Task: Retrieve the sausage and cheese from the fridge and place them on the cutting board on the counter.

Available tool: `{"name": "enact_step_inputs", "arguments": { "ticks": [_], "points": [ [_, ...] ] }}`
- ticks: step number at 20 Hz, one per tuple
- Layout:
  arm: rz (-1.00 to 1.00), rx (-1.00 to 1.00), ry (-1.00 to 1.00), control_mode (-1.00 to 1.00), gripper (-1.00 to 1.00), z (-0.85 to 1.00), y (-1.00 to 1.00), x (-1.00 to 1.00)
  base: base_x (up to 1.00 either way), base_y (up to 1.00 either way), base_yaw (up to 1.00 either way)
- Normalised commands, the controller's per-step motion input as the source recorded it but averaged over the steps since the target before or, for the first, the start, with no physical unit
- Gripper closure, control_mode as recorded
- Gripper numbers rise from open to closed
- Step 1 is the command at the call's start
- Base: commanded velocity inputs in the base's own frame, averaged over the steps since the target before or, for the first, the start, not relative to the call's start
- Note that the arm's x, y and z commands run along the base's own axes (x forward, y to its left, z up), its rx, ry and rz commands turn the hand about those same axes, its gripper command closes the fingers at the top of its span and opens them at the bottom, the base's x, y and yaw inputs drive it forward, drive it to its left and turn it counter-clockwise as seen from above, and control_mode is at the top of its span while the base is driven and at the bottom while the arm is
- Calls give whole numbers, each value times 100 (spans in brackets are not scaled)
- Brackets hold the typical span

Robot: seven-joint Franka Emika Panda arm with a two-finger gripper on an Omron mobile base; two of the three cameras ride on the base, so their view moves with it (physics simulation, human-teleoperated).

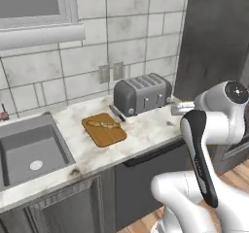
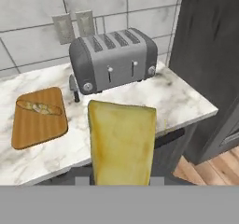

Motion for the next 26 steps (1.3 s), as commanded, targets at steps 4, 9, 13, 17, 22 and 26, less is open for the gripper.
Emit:
{"name": "enact_step_inputs", "arguments": {
  "ticks": [4,9,13,17,22,26],
  "points": [
    [0,0,0,100,100,0,0,0,9,0,63],
    [0,0,0,100,100,0,0,0,42,-5,39],
    [0,0,0,100,100,0,0,0,61,-17,19],
    [0,0,0,100,100,0,0,0,37,-11,10],
    [0,0,0,100,100,0,0,0,0,0,0],
    [0,0,0,100,100,0,0,0,0,0,0]
  ]
}}
